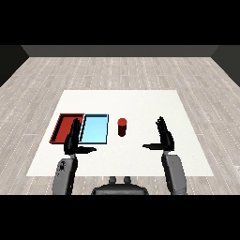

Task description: Pick the red can and put it in the red box

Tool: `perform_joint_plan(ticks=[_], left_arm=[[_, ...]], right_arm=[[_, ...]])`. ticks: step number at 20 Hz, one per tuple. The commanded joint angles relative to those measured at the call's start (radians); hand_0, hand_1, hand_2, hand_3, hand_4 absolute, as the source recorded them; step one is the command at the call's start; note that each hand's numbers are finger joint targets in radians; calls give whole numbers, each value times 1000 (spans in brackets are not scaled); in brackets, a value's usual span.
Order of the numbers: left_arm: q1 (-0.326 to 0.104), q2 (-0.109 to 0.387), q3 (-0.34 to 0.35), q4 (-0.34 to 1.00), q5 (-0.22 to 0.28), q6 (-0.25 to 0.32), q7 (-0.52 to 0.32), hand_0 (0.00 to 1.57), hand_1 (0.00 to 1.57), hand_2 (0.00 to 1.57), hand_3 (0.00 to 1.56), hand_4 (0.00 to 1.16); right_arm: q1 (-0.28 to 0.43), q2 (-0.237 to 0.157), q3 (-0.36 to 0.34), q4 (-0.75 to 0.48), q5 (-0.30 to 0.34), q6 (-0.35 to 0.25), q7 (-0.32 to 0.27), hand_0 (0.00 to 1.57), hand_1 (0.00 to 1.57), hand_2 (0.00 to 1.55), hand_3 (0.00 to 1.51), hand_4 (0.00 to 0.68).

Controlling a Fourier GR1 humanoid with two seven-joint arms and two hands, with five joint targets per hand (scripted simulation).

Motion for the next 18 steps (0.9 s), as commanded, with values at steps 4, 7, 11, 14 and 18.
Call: perform_joint_plan(ticks=[4,7,11,14,18], left_arm=[[30,15,42,53,59,-87,-189,0,0,0,0,0],[-2,-7,33,28,39,-40,-149,0,0,0,0,0],[11,24,61,70,56,-86,-184,0,0,0,0,0],[56,-21,17,13,29,-49,-192,0,0,0,0,0],[40,3,48,-4,62,-69,-160,0,0,0,0,0]], right_arm=[[-25,-37,-53,41,-61,81,-110,0,0,0,0,0],[-46,7,-13,32,-9,20,-100,0,0,0,0,0],[-29,9,-9,76,-12,43,-119,0,0,0,0,0],[-7,11,-6,69,-12,48,-129,0,0,0,0,0],[-109,36,-19,208,-16,26,-150,0,0,0,0,0]])
